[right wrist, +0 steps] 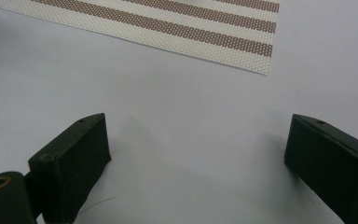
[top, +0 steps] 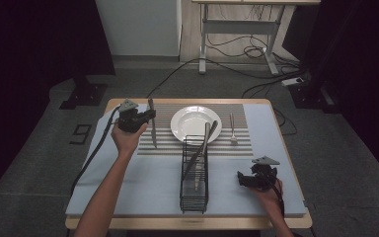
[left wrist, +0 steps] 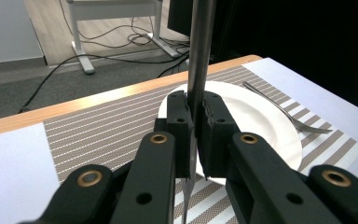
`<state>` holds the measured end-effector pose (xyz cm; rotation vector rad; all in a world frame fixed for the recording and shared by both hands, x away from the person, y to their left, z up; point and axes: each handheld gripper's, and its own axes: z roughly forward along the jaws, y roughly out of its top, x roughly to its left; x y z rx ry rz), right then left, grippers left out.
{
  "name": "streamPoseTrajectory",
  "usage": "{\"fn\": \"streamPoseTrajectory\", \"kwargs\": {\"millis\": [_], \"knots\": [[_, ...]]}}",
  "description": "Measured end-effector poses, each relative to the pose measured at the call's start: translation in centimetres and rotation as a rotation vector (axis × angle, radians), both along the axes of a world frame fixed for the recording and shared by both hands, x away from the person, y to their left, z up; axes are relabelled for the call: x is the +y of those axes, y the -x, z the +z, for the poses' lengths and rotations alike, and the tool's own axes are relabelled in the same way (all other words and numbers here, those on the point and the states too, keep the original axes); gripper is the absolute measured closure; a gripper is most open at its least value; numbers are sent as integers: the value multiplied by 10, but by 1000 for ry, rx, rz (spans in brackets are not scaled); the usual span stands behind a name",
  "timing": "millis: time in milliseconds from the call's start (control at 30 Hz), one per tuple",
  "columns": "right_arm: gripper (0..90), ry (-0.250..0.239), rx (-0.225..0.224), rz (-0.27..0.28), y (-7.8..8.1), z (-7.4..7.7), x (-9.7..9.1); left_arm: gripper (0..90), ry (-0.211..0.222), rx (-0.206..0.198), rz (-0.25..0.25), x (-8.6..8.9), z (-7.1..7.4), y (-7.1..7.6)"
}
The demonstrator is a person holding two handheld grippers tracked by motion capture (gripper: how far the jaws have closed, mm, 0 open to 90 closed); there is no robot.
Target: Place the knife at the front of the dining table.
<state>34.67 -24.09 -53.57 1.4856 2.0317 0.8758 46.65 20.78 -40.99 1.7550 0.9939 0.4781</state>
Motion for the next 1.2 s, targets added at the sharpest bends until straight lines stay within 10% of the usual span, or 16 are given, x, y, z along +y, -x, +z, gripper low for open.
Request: {"fn": "streamPoseTrajectory", "kwargs": {"millis": [1200], "knots": [[64,0,2,0,0,0,0,841,37,48,46,13,-16,-3]]}}
